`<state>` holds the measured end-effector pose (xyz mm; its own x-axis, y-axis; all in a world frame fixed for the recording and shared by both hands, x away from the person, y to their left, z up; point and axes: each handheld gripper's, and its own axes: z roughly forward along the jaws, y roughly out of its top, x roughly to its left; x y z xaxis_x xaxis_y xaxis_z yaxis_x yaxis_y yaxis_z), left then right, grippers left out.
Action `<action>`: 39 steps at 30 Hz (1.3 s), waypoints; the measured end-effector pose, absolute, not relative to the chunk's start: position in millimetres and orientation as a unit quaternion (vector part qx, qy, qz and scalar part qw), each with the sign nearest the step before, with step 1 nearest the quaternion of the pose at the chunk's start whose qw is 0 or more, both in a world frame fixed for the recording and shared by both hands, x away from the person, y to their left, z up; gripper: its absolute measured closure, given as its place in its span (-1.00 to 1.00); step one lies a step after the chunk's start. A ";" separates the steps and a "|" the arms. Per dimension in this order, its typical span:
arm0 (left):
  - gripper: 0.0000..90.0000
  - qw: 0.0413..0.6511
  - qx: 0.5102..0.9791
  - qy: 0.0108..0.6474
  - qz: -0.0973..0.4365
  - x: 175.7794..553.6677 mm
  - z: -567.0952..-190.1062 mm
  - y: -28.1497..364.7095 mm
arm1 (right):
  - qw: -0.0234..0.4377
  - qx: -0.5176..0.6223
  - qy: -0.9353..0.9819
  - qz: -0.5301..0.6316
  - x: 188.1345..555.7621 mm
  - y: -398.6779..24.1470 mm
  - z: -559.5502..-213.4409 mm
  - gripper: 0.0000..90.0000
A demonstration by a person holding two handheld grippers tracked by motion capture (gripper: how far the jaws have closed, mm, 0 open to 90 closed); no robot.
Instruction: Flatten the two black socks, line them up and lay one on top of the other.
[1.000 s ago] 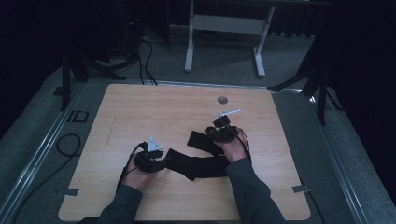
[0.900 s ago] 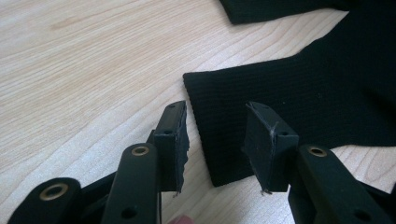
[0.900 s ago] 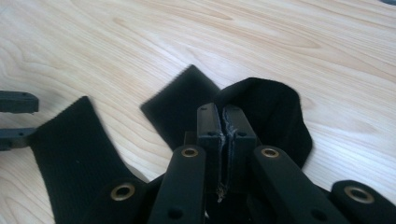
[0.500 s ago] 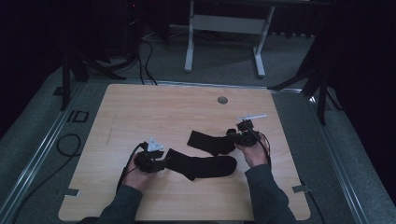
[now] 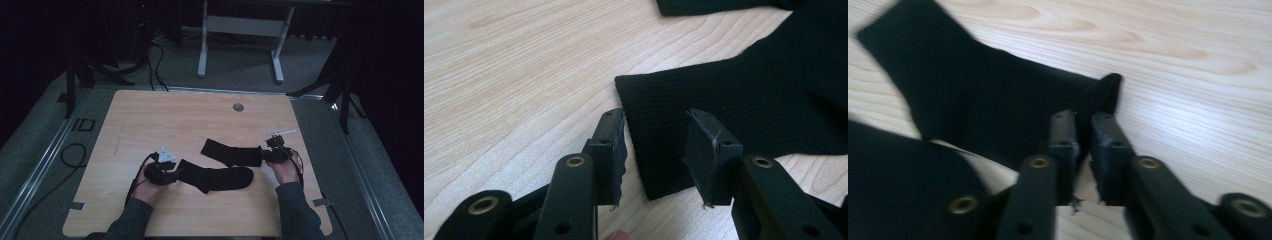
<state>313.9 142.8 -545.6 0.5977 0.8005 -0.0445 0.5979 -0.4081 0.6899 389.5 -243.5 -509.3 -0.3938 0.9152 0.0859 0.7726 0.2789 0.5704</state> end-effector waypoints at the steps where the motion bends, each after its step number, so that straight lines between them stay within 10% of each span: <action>1: 0.35 0.341 0.827 0.423 0.148 314.0 -545.7 142.7 | 0.146 0.537 0.788 0.261 389.4 -246.5 -509.7 0.63; 39: 0.30 0.343 0.823 0.428 0.150 314.2 -545.5 142.6 | 0.119 0.380 0.881 0.256 420.7 -122.3 -542.4 0.13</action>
